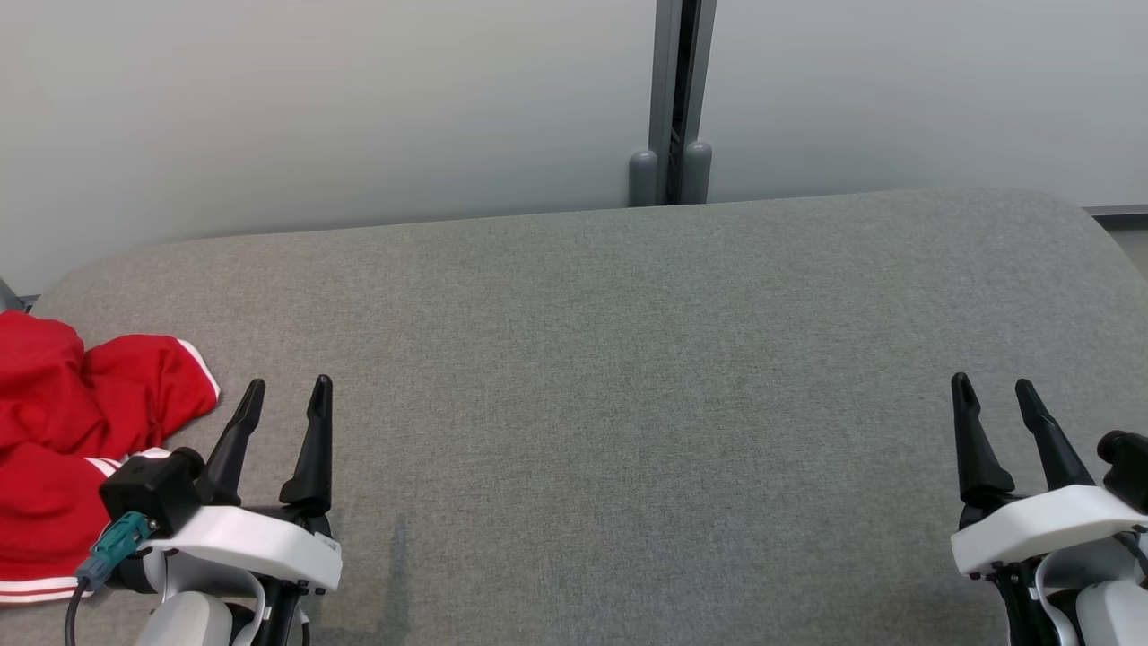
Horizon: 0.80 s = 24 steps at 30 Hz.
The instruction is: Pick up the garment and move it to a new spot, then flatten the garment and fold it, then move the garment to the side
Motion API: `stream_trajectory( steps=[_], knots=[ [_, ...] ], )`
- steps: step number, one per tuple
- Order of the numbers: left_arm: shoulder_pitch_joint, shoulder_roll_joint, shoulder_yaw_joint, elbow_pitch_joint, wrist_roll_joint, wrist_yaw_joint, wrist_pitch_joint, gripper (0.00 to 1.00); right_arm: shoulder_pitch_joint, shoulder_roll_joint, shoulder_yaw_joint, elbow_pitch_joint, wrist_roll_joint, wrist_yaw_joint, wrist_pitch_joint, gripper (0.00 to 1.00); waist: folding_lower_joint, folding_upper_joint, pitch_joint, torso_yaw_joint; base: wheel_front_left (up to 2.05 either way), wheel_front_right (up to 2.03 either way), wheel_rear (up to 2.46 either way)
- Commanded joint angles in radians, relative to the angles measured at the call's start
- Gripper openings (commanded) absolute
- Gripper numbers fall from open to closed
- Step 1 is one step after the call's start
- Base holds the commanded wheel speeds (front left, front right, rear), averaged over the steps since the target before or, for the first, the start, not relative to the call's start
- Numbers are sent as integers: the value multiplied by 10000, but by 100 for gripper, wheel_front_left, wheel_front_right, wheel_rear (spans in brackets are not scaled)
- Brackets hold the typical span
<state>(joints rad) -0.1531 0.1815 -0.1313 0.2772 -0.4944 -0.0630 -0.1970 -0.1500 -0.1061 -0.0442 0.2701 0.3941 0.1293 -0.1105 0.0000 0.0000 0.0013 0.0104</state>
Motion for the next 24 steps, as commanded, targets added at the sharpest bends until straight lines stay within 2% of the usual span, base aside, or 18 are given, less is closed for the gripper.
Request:
stream_trajectory(
  steps=[1, 11, 24],
  knots=[
    [-296, 104, 55, 4, 236, 47, -79, 100, -189, -102, 69, -21, -279, 15, -149, 100, 0, 0, 1, 3, 0, 0, 0],
    [-352, 160, 59, 378, 882, 18, 75, 100, -241, -57, 211, 162, -1144, 16, -478, 100, 0, 0, -2, 29, 0, 0, 0],
    [-415, 164, 179, 661, 1443, 121, 260, 100, -221, 49, 343, 305, -1374, 19, -652, 100, 0, 0, -10, 28, 0, 0, 0]
  ],
)
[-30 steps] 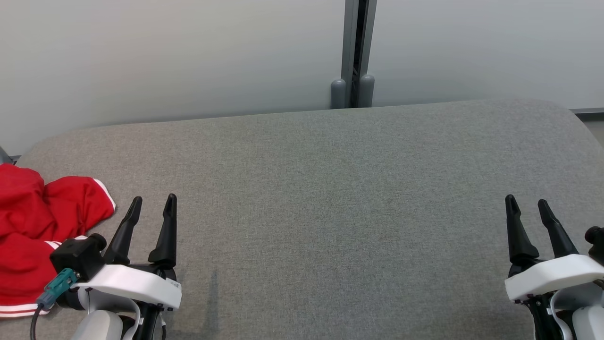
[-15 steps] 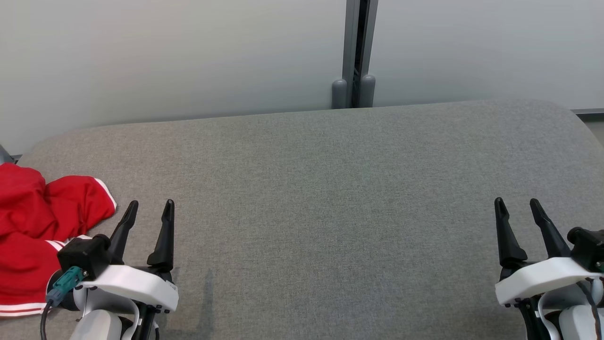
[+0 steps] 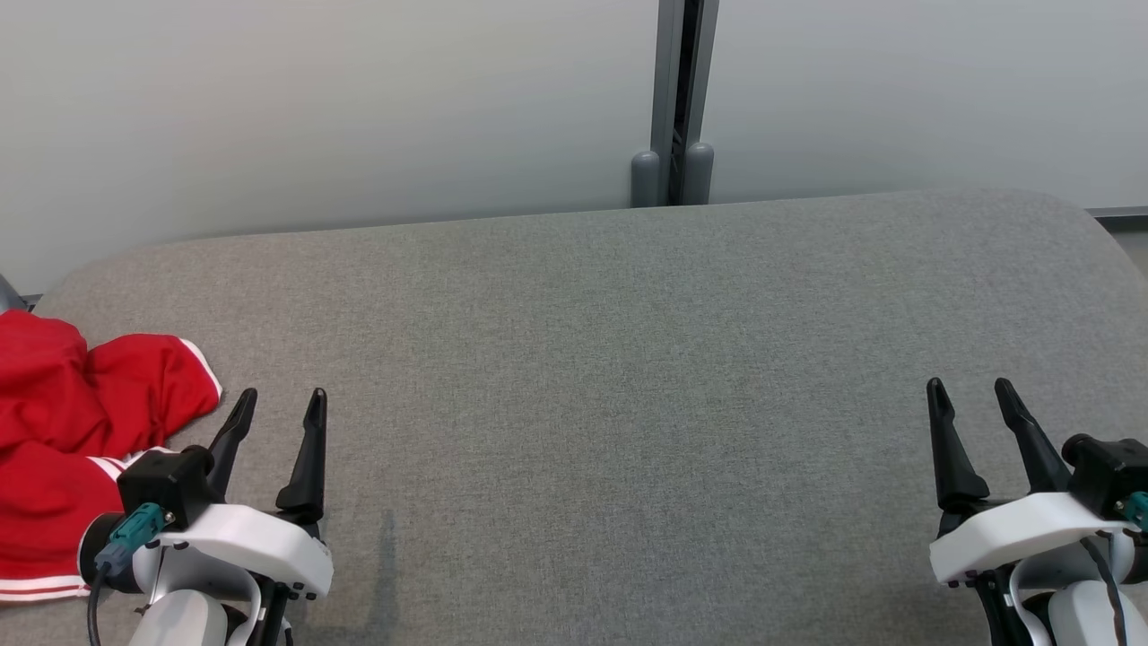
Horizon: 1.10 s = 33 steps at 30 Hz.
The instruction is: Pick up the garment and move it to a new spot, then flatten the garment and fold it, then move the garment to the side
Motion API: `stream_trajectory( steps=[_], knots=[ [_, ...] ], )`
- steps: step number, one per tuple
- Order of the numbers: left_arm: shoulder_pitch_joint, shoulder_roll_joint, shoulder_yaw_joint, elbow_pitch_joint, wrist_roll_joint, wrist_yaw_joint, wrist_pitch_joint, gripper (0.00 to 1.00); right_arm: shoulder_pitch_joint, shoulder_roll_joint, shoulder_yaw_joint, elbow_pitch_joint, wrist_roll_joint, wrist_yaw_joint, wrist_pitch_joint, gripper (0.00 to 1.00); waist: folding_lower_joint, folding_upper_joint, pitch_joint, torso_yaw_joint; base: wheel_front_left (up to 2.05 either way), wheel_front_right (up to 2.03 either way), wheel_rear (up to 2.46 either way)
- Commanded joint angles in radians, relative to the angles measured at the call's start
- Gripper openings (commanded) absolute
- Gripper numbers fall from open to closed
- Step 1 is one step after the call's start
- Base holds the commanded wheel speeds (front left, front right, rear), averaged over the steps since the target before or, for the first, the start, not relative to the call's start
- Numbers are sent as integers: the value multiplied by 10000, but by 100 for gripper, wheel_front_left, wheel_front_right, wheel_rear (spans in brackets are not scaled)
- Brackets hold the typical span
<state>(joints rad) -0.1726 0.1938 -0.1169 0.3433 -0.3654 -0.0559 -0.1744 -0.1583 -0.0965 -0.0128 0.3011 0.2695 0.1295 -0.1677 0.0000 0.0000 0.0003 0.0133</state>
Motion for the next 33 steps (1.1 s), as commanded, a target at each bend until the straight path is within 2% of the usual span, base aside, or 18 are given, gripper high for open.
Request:
stream_trajectory(
  steps=[1, 22, 33],
  knots=[
    [-208, 13, 58, 7, 151, 66, 31, 100, -139, -47, 39, 11, -122, 17, -83, 100, 0, 0, -1, -1, 0, 0, 0],
    [-214, 80, 109, 190, 1015, 210, 19, 100, -8, -45, 192, 194, -693, 19, -513, 100, 0, 0, -100, 61, 0, 0, 0],
    [-309, 76, 161, 159, 903, 249, -81, 100, 46, 19, 123, 28, -706, 20, -521, 100, 0, 0, -81, 608, 0, 0, 0]
  ],
)
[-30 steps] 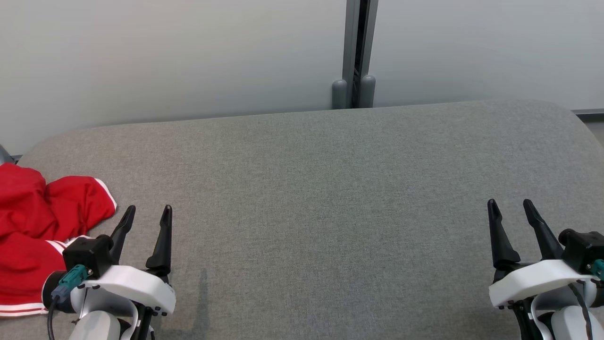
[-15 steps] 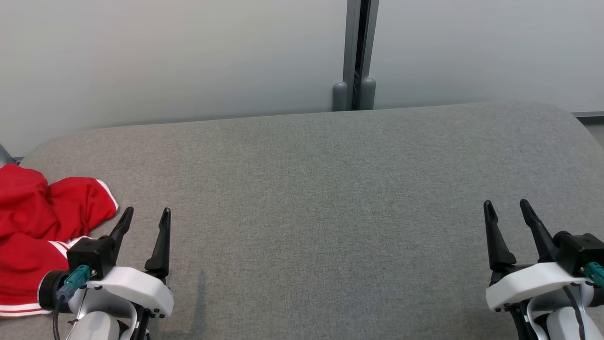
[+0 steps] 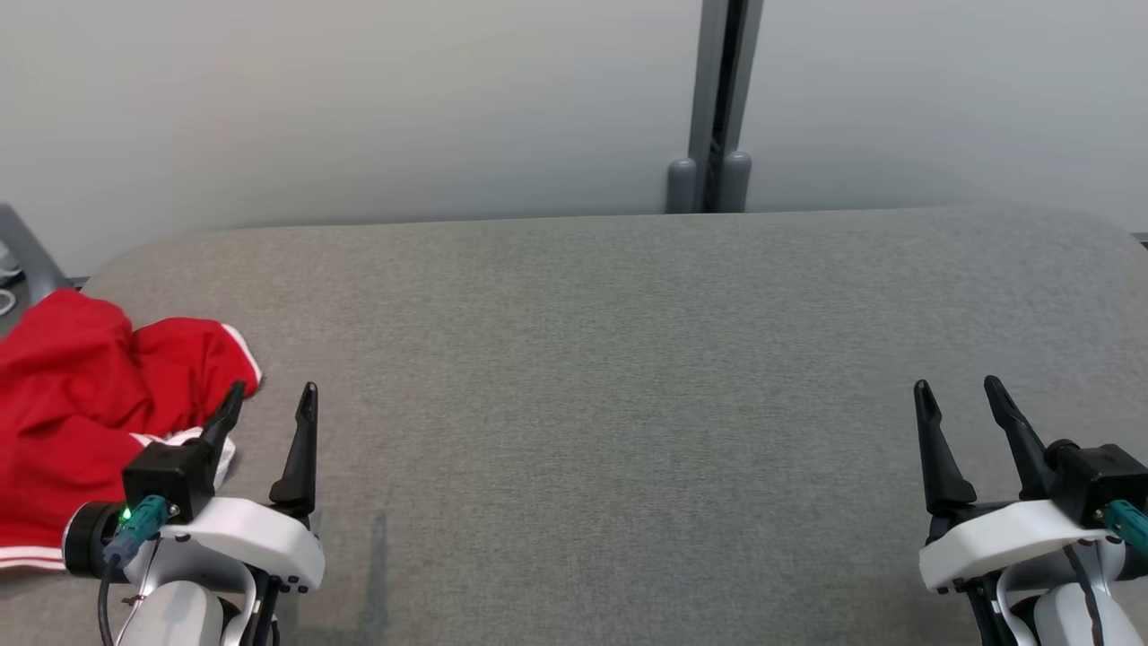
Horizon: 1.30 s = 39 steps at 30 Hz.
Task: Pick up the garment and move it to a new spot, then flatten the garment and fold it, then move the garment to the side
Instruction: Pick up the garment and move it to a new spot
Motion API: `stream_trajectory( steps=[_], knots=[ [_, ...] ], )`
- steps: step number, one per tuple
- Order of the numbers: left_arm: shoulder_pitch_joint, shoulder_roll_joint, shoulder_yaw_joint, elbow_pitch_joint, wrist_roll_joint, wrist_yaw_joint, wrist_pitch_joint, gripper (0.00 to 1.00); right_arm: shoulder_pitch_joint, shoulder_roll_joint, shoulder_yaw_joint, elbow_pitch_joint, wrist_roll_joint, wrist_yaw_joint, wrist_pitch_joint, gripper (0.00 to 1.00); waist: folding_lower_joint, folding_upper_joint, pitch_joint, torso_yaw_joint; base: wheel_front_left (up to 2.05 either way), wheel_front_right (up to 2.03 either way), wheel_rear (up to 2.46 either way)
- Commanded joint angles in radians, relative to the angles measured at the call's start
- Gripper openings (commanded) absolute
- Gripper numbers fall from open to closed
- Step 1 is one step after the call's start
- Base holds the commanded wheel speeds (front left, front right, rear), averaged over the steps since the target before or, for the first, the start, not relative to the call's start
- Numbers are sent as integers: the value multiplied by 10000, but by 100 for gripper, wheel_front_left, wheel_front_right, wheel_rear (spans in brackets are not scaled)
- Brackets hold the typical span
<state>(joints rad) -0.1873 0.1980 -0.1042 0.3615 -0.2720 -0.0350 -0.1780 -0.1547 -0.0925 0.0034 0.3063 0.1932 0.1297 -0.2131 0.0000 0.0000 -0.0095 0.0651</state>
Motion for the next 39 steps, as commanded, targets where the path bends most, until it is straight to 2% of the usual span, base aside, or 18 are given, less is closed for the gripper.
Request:
stream_trajectory(
  steps=[1, 6, 23, 30, 39],
  knots=[
    [-168, 35, 50, -31, -35, 52, -55, 100, 6, -6, -12, -55, 87, 18, -71, 100, 0, 0, 23, 192, 0, 0, 0],
    [-259, 44, 132, -50, -194, 113, -111, 100, -16, 46, 159, -283, 112, 18, -99, 100, 0, 0, 72, 876, 0, 0, 0],
    [-215, 159, 719, -16, -698, 426, -497, 100, -413, 82, 966, -873, 197, 17, -13, 100, 0, 0, 315, 3822, 0, 0, 0],
    [-46, 167, 874, 75, -847, 446, -637, 100, -526, 47, 1157, -811, 269, 10, -1, 100, 0, 0, 374, 4313, 0, 0, 0],
    [-133, 56, 784, 156, -852, 478, -745, 100, -541, -3, 1164, -797, 266, 10, 39, 100, 0, 0, 422, 4466, 0, 0, 0]
  ],
)
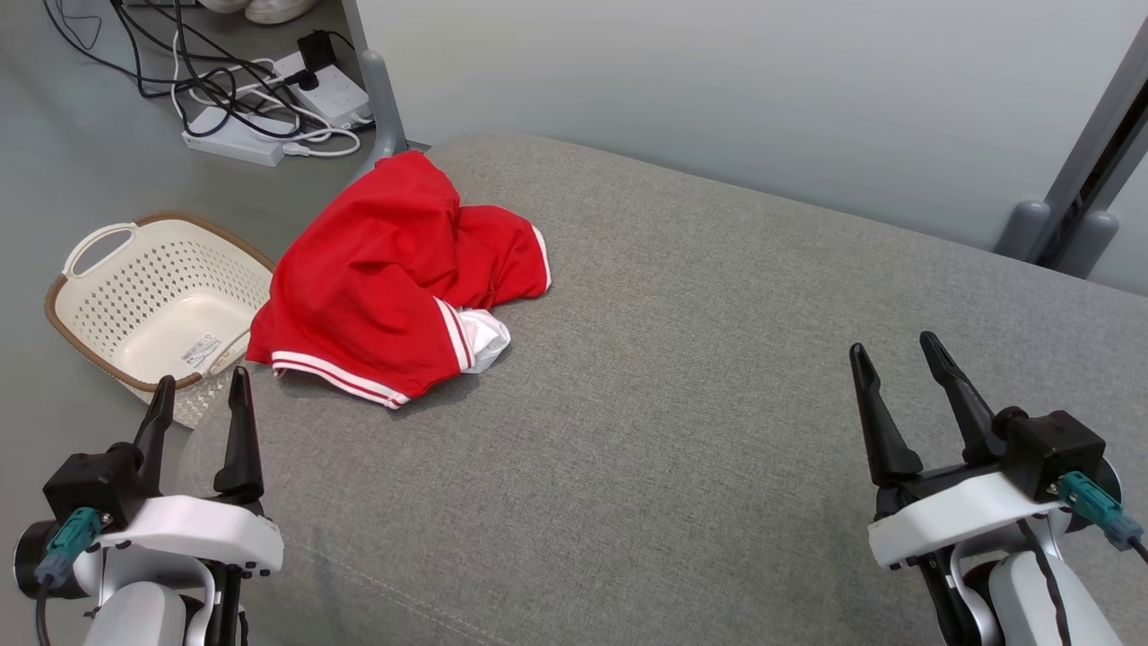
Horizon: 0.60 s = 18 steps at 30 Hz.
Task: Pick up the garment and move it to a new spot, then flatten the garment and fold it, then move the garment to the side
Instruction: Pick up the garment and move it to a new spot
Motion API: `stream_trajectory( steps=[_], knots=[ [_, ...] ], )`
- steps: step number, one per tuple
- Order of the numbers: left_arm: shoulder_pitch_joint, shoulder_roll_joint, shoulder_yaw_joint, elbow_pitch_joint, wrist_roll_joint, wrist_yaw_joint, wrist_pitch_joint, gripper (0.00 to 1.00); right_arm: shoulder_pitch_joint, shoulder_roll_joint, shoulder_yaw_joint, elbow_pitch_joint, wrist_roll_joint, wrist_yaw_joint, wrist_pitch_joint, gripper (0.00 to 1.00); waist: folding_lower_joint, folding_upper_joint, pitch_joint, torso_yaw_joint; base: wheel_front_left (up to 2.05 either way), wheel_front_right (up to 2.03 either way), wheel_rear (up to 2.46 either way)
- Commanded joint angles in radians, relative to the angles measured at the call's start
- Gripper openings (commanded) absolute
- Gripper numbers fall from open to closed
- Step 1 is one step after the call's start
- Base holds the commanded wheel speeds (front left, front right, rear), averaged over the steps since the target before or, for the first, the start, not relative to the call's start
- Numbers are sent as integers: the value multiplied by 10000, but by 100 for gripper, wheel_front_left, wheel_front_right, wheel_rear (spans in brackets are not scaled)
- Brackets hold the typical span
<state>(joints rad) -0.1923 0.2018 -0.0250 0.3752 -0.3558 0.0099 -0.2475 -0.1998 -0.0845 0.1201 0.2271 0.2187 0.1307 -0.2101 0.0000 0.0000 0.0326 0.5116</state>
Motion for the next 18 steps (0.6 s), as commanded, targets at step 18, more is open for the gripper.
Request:
stream_trajectory(
  steps=[18],
  knots=[
    [-1376, 193, 287, 387, -668, -340, 305, 100, -453, -156, 300, -324, -152, 1, 293, 100, 0, 0, 823, -1095, 0, 0, 0]
  ],
)
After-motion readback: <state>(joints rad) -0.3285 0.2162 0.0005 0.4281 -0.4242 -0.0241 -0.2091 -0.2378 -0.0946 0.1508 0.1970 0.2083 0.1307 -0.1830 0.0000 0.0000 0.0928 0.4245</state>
